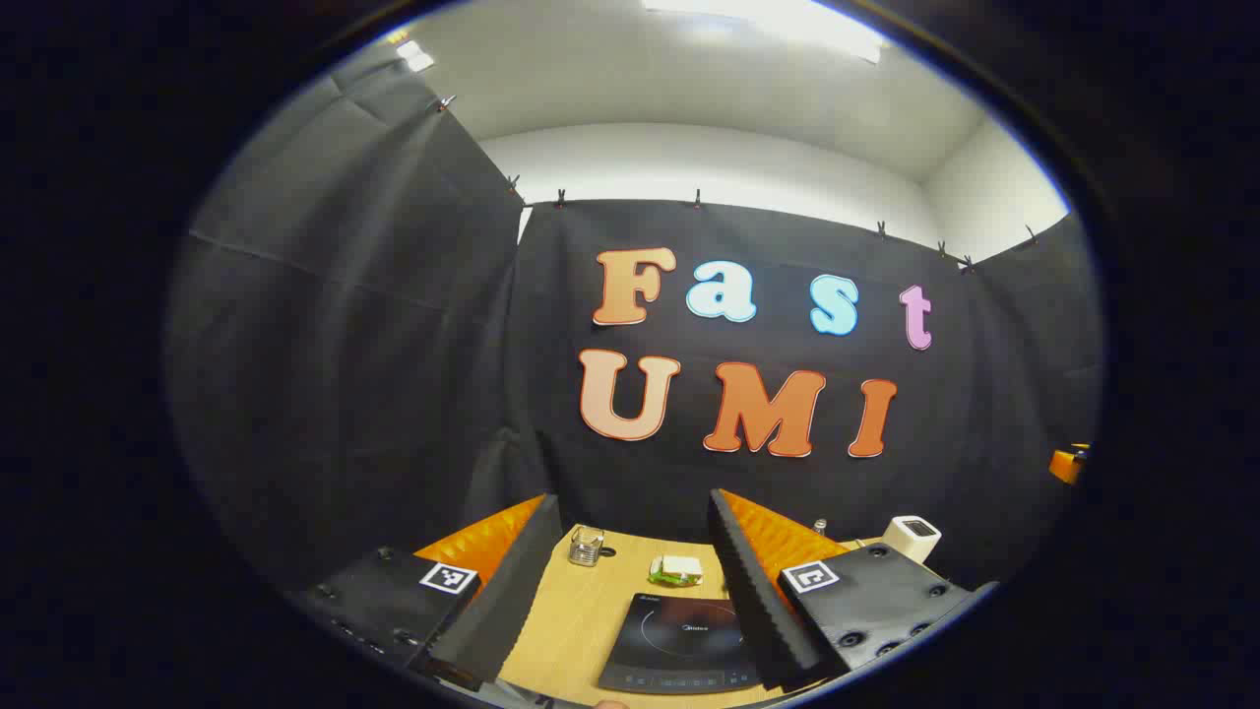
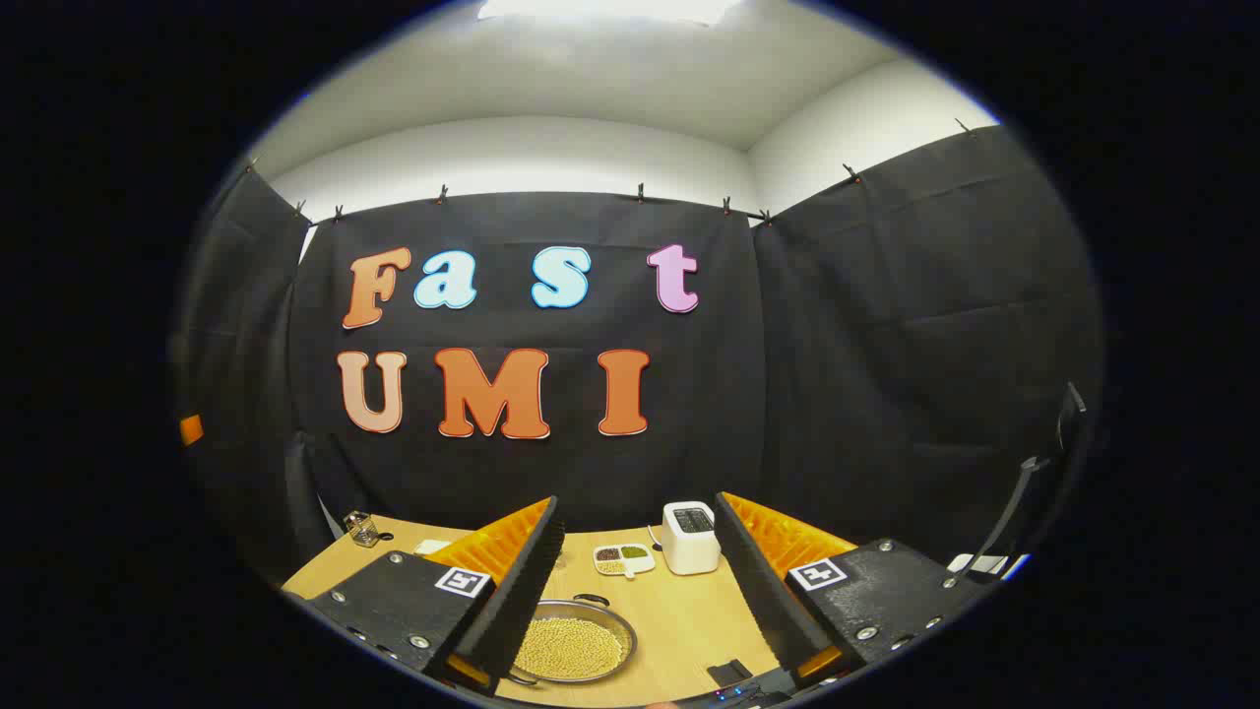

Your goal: First push the handle of the pot to place it horizontally, then grasp the pot with both hands and set it on the induction cooktop.

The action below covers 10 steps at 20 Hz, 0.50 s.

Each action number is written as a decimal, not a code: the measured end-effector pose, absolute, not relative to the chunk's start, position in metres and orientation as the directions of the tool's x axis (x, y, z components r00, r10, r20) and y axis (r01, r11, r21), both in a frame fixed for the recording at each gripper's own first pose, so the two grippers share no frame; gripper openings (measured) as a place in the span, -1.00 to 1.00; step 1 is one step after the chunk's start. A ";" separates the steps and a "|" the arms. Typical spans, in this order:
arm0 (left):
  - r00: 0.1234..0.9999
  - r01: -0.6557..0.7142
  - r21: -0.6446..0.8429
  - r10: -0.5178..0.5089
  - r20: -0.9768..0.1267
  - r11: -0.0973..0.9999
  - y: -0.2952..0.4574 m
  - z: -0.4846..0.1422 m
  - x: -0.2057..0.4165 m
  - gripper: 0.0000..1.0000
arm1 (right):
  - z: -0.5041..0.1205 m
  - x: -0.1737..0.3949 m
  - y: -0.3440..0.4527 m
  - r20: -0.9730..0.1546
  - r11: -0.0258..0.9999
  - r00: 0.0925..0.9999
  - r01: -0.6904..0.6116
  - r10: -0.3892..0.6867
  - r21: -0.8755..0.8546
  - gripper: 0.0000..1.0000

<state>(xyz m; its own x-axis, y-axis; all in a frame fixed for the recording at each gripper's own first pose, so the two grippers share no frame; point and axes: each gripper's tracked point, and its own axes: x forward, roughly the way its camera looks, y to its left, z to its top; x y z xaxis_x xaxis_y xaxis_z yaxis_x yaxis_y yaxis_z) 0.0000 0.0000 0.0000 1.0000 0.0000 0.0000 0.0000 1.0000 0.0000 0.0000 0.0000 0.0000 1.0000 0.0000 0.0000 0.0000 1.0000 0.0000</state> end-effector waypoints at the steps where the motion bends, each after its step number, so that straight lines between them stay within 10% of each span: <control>1: 1.000 -0.010 0.003 0.010 -0.007 1.000 -0.004 -0.004 -0.001 0.94 | -0.002 0.003 -0.007 0.000 1.000 1.000 -0.001 0.001 0.004 1.00; 10: 1.000 0.018 0.002 -0.018 0.018 1.000 -0.006 0.008 0.023 0.94 | -0.014 0.016 -0.010 -0.014 0.995 0.999 0.045 -0.043 0.086 0.89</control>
